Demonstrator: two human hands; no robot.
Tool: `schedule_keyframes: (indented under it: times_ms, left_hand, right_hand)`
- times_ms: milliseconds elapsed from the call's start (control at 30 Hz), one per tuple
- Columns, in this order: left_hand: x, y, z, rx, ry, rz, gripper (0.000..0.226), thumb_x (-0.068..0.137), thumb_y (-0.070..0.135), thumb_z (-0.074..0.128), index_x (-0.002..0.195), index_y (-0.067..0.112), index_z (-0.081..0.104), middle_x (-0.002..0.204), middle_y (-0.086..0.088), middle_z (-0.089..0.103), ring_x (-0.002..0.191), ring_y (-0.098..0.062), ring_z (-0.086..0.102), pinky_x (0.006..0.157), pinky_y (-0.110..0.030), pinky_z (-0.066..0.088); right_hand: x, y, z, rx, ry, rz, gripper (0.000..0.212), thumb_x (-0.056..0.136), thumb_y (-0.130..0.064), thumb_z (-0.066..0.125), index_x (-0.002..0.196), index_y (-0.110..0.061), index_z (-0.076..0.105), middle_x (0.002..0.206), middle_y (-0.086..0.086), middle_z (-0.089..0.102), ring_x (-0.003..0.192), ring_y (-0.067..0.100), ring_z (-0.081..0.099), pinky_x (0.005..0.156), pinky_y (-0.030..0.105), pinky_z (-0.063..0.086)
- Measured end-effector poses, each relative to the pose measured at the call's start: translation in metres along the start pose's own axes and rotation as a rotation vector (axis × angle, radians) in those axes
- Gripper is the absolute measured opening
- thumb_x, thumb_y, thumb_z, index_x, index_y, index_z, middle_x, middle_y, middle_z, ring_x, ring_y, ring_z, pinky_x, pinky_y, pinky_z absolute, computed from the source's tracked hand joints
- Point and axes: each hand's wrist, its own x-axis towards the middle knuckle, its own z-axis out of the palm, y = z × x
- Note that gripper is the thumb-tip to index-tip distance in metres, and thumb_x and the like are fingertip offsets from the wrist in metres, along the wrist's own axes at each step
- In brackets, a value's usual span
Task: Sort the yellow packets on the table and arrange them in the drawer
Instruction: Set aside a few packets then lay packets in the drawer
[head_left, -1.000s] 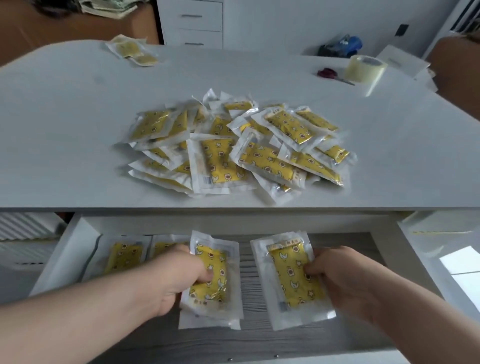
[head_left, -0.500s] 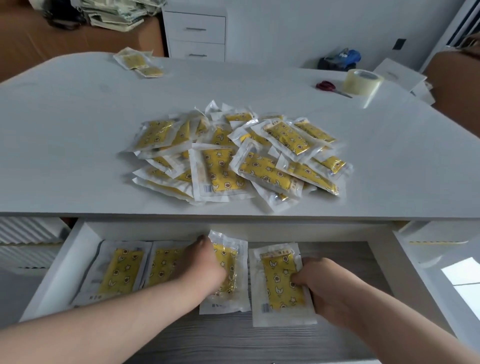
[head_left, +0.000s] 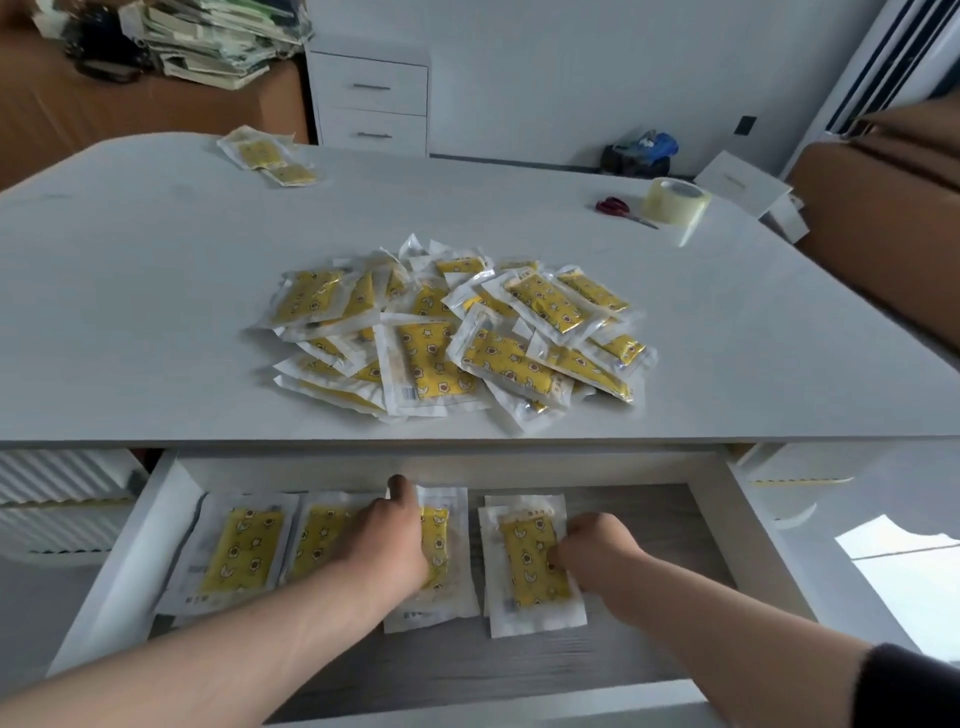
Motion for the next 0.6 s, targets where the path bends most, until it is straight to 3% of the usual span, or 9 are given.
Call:
schedule_keyframes:
  times_ms: [100,233,400,467,533,600]
  left_hand:
    - [0.002,-0.002,-0.001,0.041,-0.005,0.009,0.066,0.087,0.017,0.068,0.139,0.009,0.028,0.088,-0.001,0.060,0.073,-0.014,0.060,0.055,-0.024,0.051]
    - [-0.002,-0.001,-0.002,0.099,0.003,0.066,0.042,0.089,0.020,0.065,0.126,0.012,0.046,0.086,0.003,0.053,0.076,-0.013,0.056,0.057,-0.022,0.041]
    - [-0.006,-0.002,-0.015,0.274,0.052,0.173,0.043,0.093,0.045,0.056,0.123,0.014,0.048,0.101,-0.001,0.067,0.089,-0.019,0.065,0.062,-0.027,0.045]
    - [-0.005,-0.003,-0.027,0.345,0.065,0.205,0.046,0.093,0.055,0.049,0.119,0.017,0.052,0.105,0.001,0.067,0.092,-0.019,0.064,0.067,-0.029,0.047]
    - [-0.003,-0.007,-0.039,0.346,-0.006,0.299,0.050,0.092,0.057,0.047,0.125,0.020,0.053,0.116,0.002,0.061,0.103,-0.018,0.060,0.081,-0.033,0.051]
    - [-0.001,-0.012,-0.048,0.354,-0.112,0.436,0.060,0.089,0.058,0.050,0.138,0.023,0.045,0.134,0.003,0.050,0.121,-0.017,0.050,0.101,-0.036,0.046]
  right_hand:
    - [0.007,-0.004,0.005,-0.022,-0.019,-0.022,0.023,0.084,-0.003,0.057,0.102,-0.011,0.070,0.093,0.008,0.073,0.082,0.023,0.070,0.076,0.035,0.062]
    - [0.009,-0.015,0.010,-0.143,-0.026,-0.102,0.033,0.090,-0.005,0.043,0.110,-0.012,0.069,0.097,0.003,0.070,0.076,0.017,0.061,0.058,0.023,0.048]
    - [0.003,-0.019,-0.001,-0.272,0.002,-0.181,0.015,0.089,-0.004,0.044,0.080,-0.010,0.053,0.074,-0.001,0.052,0.066,0.012,0.052,0.051,0.019,0.041]
    - [-0.005,-0.012,-0.013,-0.360,-0.025,-0.273,0.011,0.089,-0.008,0.045,0.095,-0.008,0.055,0.090,0.004,0.059,0.082,0.017,0.059,0.066,0.025,0.049]
    - [-0.013,0.000,-0.023,-0.620,-0.035,-0.458,0.040,0.092,-0.024,0.049,0.130,-0.012,0.046,0.125,0.008,0.054,0.113,0.026,0.056,0.087,0.032,0.050]
    - [-0.016,0.008,-0.028,-0.869,-0.026,-0.747,0.064,0.092,-0.044,0.053,0.148,-0.024,0.030,0.148,0.005,0.037,0.133,0.028,0.040,0.106,0.038,0.042]
